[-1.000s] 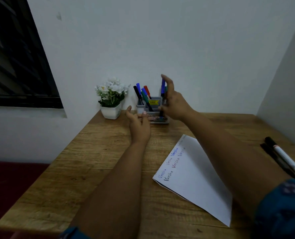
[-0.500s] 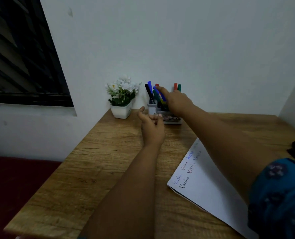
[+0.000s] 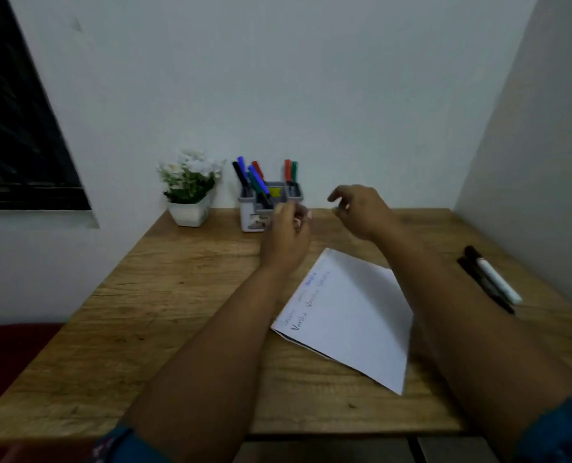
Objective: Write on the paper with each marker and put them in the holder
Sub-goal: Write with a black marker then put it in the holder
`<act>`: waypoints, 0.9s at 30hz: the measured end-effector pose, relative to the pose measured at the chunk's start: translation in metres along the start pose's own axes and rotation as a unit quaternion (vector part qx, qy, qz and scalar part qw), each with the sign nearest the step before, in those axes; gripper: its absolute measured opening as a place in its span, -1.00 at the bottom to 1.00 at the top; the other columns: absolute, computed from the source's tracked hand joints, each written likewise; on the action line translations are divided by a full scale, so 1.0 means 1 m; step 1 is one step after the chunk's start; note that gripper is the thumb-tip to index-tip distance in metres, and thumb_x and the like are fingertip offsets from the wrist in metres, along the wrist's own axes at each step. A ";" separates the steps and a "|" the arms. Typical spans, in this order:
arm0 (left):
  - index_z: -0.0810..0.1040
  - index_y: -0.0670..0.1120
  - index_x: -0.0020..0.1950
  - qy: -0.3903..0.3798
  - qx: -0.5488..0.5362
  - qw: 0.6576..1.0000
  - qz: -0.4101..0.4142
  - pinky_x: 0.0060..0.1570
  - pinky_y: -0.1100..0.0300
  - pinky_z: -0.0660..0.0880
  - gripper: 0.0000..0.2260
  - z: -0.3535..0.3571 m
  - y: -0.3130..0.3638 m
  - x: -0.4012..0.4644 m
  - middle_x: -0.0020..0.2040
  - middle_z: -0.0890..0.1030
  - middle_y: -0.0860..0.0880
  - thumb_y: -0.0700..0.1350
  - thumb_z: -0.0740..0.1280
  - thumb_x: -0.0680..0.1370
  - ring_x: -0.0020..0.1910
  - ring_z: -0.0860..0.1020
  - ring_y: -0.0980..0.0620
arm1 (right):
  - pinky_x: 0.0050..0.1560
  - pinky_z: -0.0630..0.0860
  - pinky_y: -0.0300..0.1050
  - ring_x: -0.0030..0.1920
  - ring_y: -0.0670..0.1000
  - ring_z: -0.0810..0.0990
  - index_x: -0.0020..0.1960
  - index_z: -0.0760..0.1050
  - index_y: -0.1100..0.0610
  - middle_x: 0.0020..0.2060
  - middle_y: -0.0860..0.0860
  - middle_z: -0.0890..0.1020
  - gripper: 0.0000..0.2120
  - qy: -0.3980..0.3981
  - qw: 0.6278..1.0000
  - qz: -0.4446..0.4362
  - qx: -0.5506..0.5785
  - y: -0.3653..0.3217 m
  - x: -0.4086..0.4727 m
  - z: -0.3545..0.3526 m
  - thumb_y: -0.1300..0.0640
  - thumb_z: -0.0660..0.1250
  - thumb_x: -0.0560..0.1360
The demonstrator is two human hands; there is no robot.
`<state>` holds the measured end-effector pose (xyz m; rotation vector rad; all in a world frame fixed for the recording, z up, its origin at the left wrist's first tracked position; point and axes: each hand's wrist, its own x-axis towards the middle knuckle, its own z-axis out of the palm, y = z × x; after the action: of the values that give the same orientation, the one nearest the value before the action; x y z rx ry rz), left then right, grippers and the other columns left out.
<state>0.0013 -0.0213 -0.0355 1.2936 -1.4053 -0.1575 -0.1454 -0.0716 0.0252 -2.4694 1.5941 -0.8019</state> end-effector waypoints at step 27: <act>0.45 0.03 0.09 -0.286 0.125 0.945 0.095 -0.12 0.12 0.44 -0.77 -0.024 0.015 -0.001 -0.05 0.55 0.09 0.12 0.10 0.64 -0.07 0.52 0.12 | -0.23 0.41 -0.15 -0.12 0.02 0.50 0.18 0.45 0.11 -0.03 0.05 0.58 -0.84 -0.081 0.991 -0.094 0.046 0.004 -0.070 -0.009 0.09 0.17 0.65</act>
<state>0.0110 -0.0018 -0.0172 1.3675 -2.0931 -0.2439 -0.1754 -0.0109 0.0053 -2.5711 1.2597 -0.6601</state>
